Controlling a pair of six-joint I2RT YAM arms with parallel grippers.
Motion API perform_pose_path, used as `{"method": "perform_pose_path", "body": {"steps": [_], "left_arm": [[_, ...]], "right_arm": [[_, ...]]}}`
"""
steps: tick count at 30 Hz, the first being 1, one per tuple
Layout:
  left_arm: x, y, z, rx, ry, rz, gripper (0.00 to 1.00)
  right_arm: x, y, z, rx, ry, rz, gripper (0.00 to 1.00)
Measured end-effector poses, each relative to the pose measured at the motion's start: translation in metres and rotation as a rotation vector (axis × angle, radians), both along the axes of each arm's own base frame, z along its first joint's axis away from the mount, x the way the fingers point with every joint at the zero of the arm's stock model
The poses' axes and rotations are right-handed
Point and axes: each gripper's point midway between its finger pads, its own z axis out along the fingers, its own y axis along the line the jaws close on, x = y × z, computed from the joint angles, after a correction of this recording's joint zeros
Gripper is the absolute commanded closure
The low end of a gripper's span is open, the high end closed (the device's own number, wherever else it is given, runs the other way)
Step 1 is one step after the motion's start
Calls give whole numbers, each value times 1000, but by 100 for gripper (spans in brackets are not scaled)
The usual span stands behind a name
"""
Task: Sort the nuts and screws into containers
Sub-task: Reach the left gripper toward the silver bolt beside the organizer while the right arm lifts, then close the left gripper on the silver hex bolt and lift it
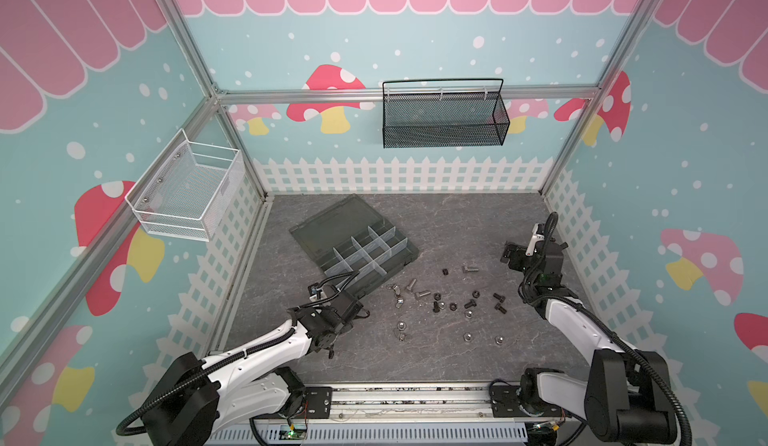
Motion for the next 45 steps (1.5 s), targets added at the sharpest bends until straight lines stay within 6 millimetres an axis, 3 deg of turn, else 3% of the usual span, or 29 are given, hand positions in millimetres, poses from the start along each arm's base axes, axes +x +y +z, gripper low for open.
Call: {"method": "perform_pose_path", "body": {"steps": [13, 19, 23, 36, 45], "left_arm": [[-3, 0, -23, 9, 108, -11, 32], [-3, 2, -23, 10, 122, -26, 53], [-3, 0, -23, -3, 124, -29, 59], [5, 2, -22, -43, 106, 0, 98], [10, -6, -13, -80, 65, -78, 100]], "right_arm": [[-1, 2, -2, 6, 10, 10, 2], [-1, 2, -3, 9, 12, 9, 2], [-1, 2, -3, 12, 12, 7, 2], [0, 1, -1, 16, 14, 0, 2], [0, 1, 1, 31, 29, -7, 2]]}}
